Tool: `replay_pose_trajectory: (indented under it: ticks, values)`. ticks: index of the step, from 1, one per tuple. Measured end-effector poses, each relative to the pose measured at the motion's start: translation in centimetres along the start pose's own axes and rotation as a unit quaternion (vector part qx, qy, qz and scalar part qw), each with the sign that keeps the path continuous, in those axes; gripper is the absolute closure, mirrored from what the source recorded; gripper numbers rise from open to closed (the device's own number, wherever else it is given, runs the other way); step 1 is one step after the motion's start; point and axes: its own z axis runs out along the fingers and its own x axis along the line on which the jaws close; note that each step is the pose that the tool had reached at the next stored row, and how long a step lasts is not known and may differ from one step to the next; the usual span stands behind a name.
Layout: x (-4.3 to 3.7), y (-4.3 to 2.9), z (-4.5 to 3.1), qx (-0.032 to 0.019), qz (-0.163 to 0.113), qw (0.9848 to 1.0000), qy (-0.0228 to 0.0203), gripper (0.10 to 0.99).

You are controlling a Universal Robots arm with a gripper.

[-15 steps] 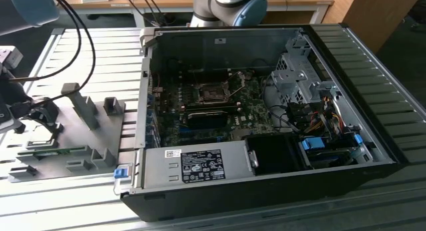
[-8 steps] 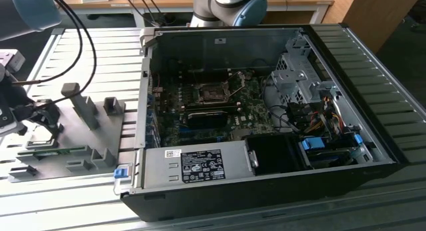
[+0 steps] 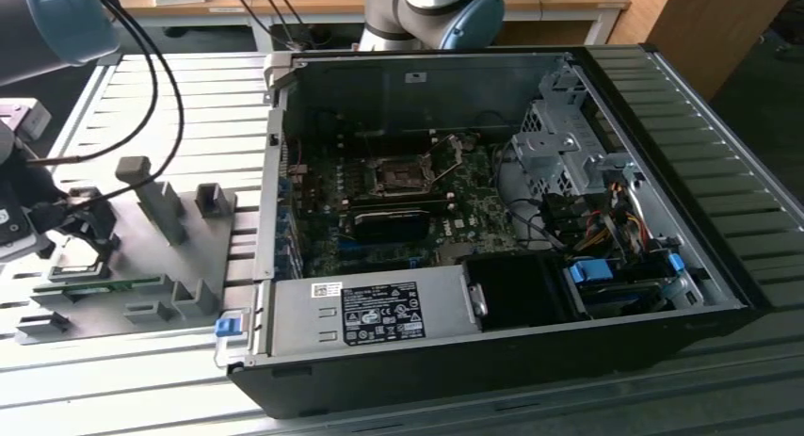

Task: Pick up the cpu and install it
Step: 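Pick up the cpu and move it towards the insertion slot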

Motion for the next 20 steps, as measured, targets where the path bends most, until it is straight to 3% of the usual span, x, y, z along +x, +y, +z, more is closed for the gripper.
replay_pose_trajectory:
  ticks: [5, 8, 9, 20]
  values:
    - [0.02, -0.07, 0.23, -0.0003, 0.0, 1.0, -0.0086, 0.369]
    - [0.04, -0.08, 0.22, 0.0007, 0.0, 1.0, -0.0089, 0.38]
    - [0.04, -0.08, 0.22, 0.0008, 0.0, 1.0, -0.0089, 0.451]
    - [-0.03, -0.24, 0.14, 0.0017, 0.0, 1.0, -0.0091, 0.451]
